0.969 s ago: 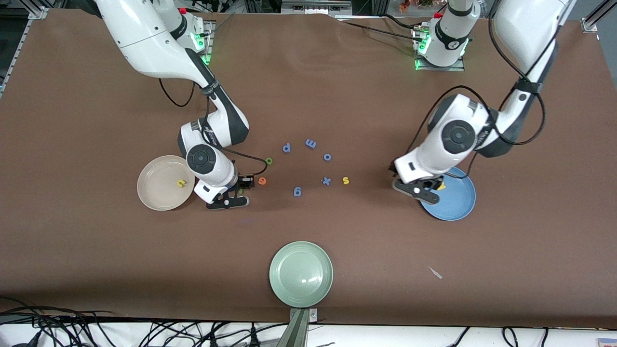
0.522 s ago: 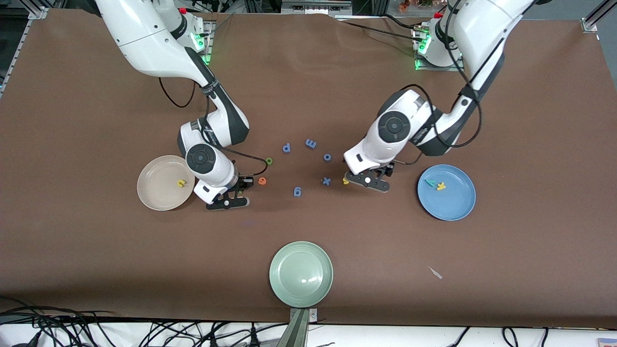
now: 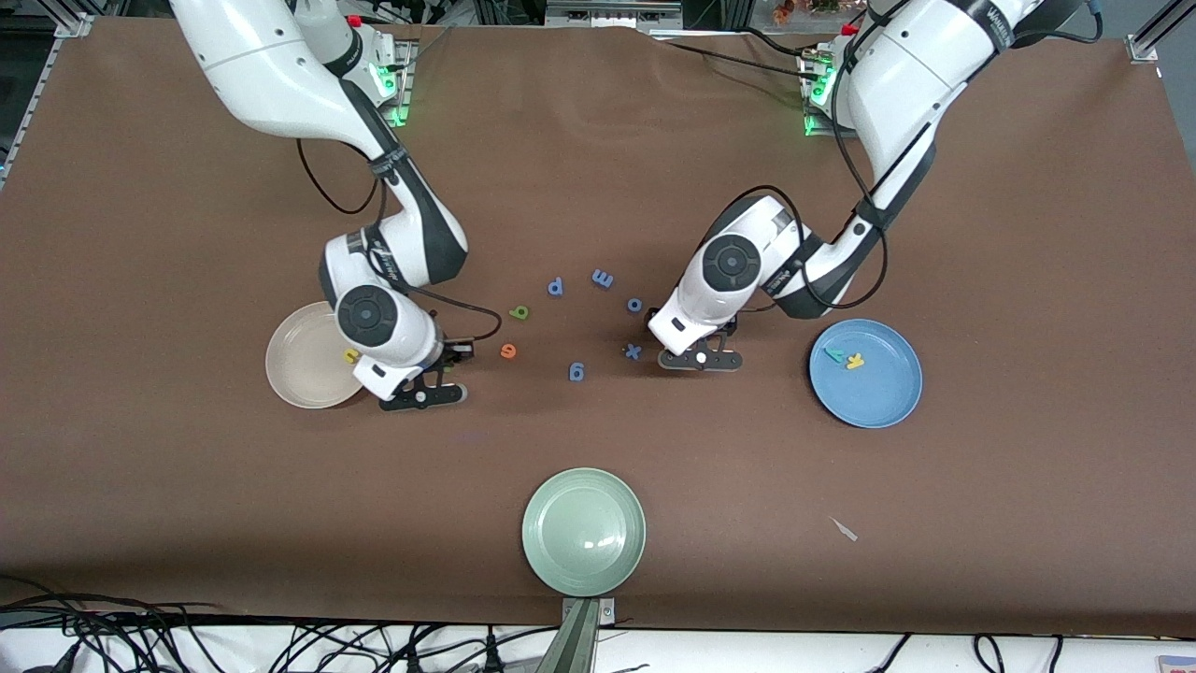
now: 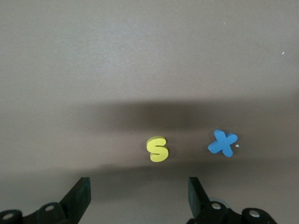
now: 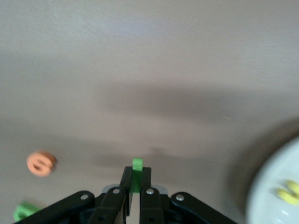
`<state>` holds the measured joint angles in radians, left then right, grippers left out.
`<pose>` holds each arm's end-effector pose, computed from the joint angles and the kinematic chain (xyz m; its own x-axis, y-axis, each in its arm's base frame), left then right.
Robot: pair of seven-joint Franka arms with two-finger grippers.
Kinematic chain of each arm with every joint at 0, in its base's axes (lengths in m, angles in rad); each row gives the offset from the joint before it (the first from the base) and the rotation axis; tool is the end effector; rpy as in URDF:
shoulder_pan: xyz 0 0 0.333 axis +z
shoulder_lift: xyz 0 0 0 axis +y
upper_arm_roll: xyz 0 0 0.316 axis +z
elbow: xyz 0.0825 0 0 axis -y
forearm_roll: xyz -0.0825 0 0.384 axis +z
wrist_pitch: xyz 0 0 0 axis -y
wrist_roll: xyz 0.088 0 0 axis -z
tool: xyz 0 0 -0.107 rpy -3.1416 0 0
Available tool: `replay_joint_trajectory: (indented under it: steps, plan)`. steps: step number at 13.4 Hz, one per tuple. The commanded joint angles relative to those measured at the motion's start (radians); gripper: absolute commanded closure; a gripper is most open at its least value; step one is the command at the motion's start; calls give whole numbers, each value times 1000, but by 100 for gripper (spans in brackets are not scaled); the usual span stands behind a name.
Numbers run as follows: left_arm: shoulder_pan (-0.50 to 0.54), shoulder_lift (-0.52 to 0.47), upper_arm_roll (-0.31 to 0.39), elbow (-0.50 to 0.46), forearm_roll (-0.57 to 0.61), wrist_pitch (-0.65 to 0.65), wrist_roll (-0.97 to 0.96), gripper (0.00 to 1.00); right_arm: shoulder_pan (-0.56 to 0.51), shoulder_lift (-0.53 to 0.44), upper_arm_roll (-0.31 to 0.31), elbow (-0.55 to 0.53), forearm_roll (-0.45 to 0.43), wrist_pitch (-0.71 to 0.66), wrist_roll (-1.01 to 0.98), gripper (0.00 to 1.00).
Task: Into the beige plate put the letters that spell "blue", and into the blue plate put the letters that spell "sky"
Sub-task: 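Grasp the yellow s with the left gripper while the right gripper drops the l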
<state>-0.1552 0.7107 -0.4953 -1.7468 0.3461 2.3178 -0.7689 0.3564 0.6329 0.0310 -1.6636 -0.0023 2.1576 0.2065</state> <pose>0.5445 -0.3716 0.2013 0.9971 -0.0293 -0.0705 -0.0271 -0.9991 0.0329 0.6191 0.2503 0.2279 0.9749 0.1741 -0.1387 0.1775 -0.9841 0.0121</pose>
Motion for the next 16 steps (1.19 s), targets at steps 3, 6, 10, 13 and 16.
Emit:
replay_joint_trajectory:
  steps: [3, 6, 10, 13, 16]
  plan:
    - [-64, 56, 43, 44, 123, 61, -130, 30, -16, -103, -107, -76, 11, -85, -249, 98]
    - [-61, 56, 44, 46, 122, 69, -133, 47, -30, -95, -181, -105, 13, -85, -383, 96]
    - [-56, 62, 49, 44, 126, 92, -164, 46, -65, -50, -181, -94, 39, -84, -381, 0]
    - [-53, 64, 50, 41, 126, 95, -165, 52, -50, -59, -169, -73, 67, -88, -362, 0]
    - [-49, 78, 49, 32, 125, 135, -167, 59, -48, -56, -99, -42, 102, -87, -229, 0]
